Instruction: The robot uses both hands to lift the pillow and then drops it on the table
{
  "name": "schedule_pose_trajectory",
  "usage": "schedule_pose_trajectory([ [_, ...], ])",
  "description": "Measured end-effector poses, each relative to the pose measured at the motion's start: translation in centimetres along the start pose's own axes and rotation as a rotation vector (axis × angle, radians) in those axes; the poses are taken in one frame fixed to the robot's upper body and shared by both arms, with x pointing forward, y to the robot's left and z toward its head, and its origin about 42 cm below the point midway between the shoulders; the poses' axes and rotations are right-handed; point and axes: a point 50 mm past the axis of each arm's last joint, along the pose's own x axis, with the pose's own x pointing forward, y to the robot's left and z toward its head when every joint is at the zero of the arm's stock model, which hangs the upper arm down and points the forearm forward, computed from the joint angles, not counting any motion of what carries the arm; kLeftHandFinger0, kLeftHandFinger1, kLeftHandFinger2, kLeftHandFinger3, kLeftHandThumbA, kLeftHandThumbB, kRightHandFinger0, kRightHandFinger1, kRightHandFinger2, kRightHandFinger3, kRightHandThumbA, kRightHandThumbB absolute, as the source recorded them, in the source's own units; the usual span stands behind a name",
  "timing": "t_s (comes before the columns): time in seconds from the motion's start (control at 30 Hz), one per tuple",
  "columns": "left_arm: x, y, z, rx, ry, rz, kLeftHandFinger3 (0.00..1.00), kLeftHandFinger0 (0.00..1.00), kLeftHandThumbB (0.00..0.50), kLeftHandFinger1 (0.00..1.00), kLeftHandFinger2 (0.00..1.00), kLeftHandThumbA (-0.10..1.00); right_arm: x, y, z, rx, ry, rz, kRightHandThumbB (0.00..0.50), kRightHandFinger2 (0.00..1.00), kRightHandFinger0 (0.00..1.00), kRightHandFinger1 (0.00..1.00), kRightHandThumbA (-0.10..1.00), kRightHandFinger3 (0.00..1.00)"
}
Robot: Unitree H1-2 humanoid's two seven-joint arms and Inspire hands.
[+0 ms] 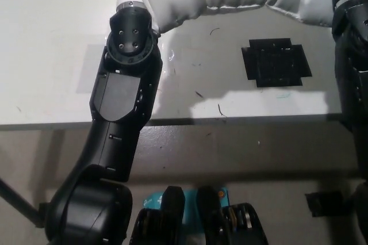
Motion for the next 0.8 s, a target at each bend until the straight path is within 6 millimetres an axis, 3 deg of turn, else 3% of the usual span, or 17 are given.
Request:
schedule_pose_trajectory([
  [0.07, 0.0, 0.0, -0.1, 0.002, 0.004, 0.003, 1.0, 1.0, 0.262, 1.0, 1.0, 1.0, 0.0, 0.0, 0.0, -0.001, 0.003, 0.0, 0.5, 1.0, 1.0, 1.0, 1.0, 1.0],
  [0.1, 0.0, 0.0, -0.3, 0.004, 0.008, 0.005, 1.0, 1.0, 0.281, 1.0, 1.0, 1.0, 0.0, 0.0, -0.1, -0.001, 0.004, 0.0, 0.5, 1.0, 1.0, 1.0, 1.0, 1.0],
  [0.13, -0.2, 0.1, -0.5, 0.006, 0.013, 0.006, 1.0, 1.0, 0.28, 1.0, 1.0, 1.0, -0.1, 0.1, -0.3, -0.004, 0.01, 0.0, 0.477, 1.0, 1.0, 1.0, 1.0, 1.0],
  [0.2, -0.6, 0.3, -1.3, 0.009, 0.03, 0.009, 1.0, 1.0, 0.28, 1.0, 1.0, 1.0, -0.3, 0.2, -1.1, -0.011, 0.032, 0.003, 0.477, 1.0, 1.0, 1.0, 1.0, 1.0],
  [0.27, -1.3, 0.7, -2.5, 0.012, 0.057, 0.014, 1.0, 1.0, 0.315, 1.0, 1.0, 1.0, -0.9, 0.4, -2.3, -0.014, 0.066, 0.007, 0.442, 1.0, 1.0, 1.0, 1.0, 1.0],
  [0.3, -1.7, 0.8, -3.2, 0.011, 0.073, 0.017, 1.0, 1.0, 0.308, 1.0, 1.0, 1.0, -1.1, 0.5, -3.0, -0.015, 0.083, 0.008, 0.456, 1.0, 1.0, 1.0, 1.0, 1.0],
  [0.47, -5.4, 2.1, -9.4, 0.027, 0.236, 0.043, 1.0, 1.0, 0.254, 1.0, 1.0, 1.0, -4.0, 1.6, -10.0, -0.013, 0.282, 0.019, 0.498, 1.0, 1.0, 1.0, 1.0, 1.0],
  [0.5, -5.8, 2.3, -10.0, 0.03, 0.254, 0.045, 1.0, 1.0, 0.273, 1.0, 1.0, 1.0, -4.4, 1.7, -10.9, -0.012, 0.31, 0.02, 0.48, 1.0, 1.0, 1.0, 1.0, 1.0],
  [0.53, -6.7, 2.6, -11.5, 0.037, 0.292, 0.051, 1.0, 1.0, 0.291, 1.0, 1.0, 1.0, -5.2, 2.0, -12.4, -0.007, 0.354, 0.023, 0.496, 1.0, 1.0, 1.0, 1.0, 1.0],
  [0.67, -10.1, 4.0, -16.0, 0.064, 0.401, 0.07, 1.0, 1.0, 0.291, 1.0, 1.0, 1.0, -9.4, 3.1, -17.9, 0.015, 0.502, 0.031, 0.5, 1.0, 1.0, 1.0, 1.0, 1.0],
  [0.77, -11.5, 4.7, -17.4, 0.071, 0.416, 0.077, 1.0, 1.0, 0.274, 1.0, 1.0, 1.0, -10.9, 3.2, -19.4, 0.022, 0.513, 0.028, 0.5, 1.0, 1.0, 1.0, 1.0, 1.0],
  [0.8, -11.6, 4.7, -17.5, 0.07, 0.411, 0.076, 1.0, 1.0, 0.236, 1.0, 1.0, 1.0, -11.0, 3.2, -19.6, 0.022, 0.508, 0.028, 0.495, 1.0, 1.0, 1.0, 1.0, 1.0],
])
